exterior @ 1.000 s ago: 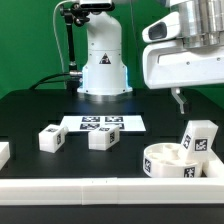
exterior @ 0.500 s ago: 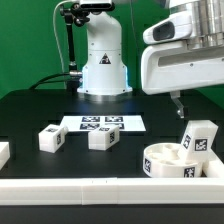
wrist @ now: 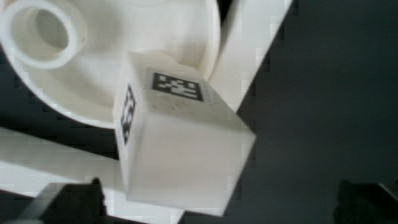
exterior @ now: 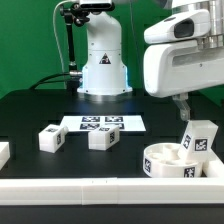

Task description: Assemble stool

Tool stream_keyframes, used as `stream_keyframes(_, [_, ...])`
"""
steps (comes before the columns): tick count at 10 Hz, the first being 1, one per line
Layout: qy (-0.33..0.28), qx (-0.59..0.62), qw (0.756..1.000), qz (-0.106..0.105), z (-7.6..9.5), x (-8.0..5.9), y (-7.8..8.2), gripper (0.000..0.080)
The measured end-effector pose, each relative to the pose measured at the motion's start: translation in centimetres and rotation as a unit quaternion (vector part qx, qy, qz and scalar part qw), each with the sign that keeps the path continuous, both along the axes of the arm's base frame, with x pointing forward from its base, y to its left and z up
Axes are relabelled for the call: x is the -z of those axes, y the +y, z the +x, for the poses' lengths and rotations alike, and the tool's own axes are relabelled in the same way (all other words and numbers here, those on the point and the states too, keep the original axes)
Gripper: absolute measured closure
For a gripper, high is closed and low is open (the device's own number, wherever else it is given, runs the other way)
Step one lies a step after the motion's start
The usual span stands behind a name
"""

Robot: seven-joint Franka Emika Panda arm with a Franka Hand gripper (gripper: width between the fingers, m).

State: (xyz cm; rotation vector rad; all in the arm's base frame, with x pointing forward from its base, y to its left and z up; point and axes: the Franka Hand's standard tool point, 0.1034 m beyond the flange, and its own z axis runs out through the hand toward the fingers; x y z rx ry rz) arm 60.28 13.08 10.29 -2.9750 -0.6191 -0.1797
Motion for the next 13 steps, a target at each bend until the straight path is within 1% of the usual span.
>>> stream_keyframes(2, [-0.006,-0.05,0.999,-0.006,0.0,0.0,-0.2,0.0151])
stream_keyframes(3, [-0.011,-0.092,0.996,-0.014,0.1,0.1,-0.4,0.0151])
stream_keyframes(5, [-0.019,-0.189,0.981,-0.036,0.1,0.4,-0.5,0.0151])
stream_keyframes(7, [-0.021,-0.276,0.959,-0.054,0.9,0.5,-0.7,0.0151])
stream_keyframes(11, [-0.024,-0.404,0.911,-0.083,0.8,1.3,-1.3,0.0151])
stream_keyframes(13, [-0.023,-0.467,0.879,-0.097,0.7,1.6,-1.5,0.0151])
